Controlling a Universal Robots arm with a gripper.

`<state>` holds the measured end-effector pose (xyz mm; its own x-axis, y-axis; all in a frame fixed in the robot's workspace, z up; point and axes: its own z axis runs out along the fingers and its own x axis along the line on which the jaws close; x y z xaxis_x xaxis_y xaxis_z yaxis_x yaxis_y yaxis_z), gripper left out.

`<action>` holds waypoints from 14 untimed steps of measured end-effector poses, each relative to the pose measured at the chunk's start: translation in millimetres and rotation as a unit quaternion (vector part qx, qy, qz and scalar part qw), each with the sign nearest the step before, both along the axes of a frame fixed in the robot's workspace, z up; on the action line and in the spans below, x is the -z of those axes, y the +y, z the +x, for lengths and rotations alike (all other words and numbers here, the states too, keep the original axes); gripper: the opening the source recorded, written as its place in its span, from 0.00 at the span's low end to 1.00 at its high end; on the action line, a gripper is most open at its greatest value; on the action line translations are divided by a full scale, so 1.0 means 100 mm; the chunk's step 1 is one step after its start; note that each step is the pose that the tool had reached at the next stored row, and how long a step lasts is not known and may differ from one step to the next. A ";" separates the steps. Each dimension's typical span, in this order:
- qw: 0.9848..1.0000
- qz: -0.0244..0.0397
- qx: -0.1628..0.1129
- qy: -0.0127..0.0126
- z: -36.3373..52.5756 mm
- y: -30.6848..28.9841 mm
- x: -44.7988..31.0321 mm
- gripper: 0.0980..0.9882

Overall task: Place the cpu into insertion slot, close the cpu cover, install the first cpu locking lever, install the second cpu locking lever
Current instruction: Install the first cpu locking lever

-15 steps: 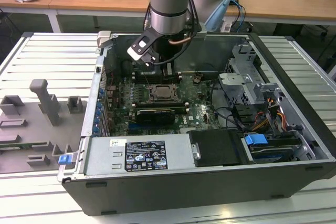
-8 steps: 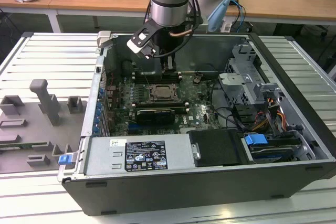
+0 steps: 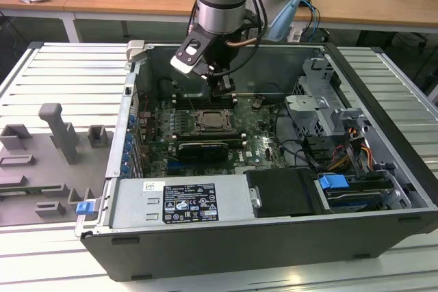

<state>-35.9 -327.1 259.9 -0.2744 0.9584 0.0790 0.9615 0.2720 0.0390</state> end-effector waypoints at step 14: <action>0.991 0.000 -0.135 0.000 0.000 0.000 0.000 0.01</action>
<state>-35.9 -327.1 259.8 -0.5206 0.8502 0.0790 0.8538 0.5192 0.0390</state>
